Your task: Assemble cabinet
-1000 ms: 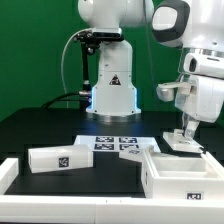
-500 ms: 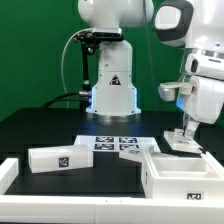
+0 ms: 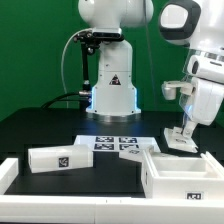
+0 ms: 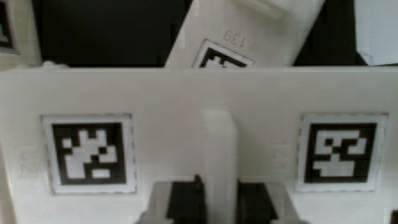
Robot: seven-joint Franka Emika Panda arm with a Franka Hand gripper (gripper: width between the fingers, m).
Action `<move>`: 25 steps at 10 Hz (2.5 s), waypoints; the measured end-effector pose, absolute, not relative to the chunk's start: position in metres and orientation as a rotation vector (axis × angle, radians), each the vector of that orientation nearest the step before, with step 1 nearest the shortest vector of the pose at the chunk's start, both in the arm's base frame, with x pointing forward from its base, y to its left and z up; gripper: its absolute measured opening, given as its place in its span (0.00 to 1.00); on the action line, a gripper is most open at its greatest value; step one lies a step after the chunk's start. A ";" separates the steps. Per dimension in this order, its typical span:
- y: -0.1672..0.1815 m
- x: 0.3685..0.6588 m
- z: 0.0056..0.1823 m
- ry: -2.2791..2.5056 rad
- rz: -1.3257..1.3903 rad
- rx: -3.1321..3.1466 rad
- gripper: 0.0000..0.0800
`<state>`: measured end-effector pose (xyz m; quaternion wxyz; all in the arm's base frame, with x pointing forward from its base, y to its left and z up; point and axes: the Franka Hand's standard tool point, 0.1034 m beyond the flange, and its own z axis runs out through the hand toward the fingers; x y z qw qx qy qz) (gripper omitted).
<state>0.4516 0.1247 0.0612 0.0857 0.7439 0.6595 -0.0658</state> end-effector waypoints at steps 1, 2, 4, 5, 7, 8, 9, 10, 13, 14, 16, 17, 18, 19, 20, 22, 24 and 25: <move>0.124 0.453 0.062 1.984 -0.199 2.202 0.08; 0.124 0.461 0.064 2.048 -0.201 2.140 0.08; 0.124 0.464 0.063 2.062 -0.200 2.125 0.08; 0.123 0.466 0.064 2.083 -0.200 2.105 0.08; 0.122 0.465 0.061 2.080 -0.208 2.110 0.08; 0.122 0.466 0.060 2.078 -0.210 2.110 0.08; 0.122 0.468 0.061 2.078 -0.207 2.109 0.08; 0.123 0.470 0.061 2.076 -0.205 2.109 0.08; 0.125 0.475 0.063 2.073 -0.194 2.106 0.08; 0.125 0.475 0.063 2.073 -0.195 2.106 0.08; 0.124 0.480 0.060 2.091 -0.198 2.086 0.08; 0.121 0.480 0.058 2.093 -0.202 2.085 0.08; 0.122 0.480 0.059 2.087 -0.200 2.091 0.08; 0.121 0.480 0.059 2.087 -0.201 2.091 0.08; 0.121 0.480 0.058 2.087 -0.201 2.091 0.08; 0.121 0.489 0.061 2.082 -0.212 2.088 0.08; 0.118 0.523 0.061 2.069 -0.217 2.069 0.08; 0.118 0.536 0.062 2.083 -0.218 2.044 0.08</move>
Offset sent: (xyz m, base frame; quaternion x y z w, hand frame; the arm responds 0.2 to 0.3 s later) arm -0.0003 0.0067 -0.0055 0.0054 0.0078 -0.0442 0.9990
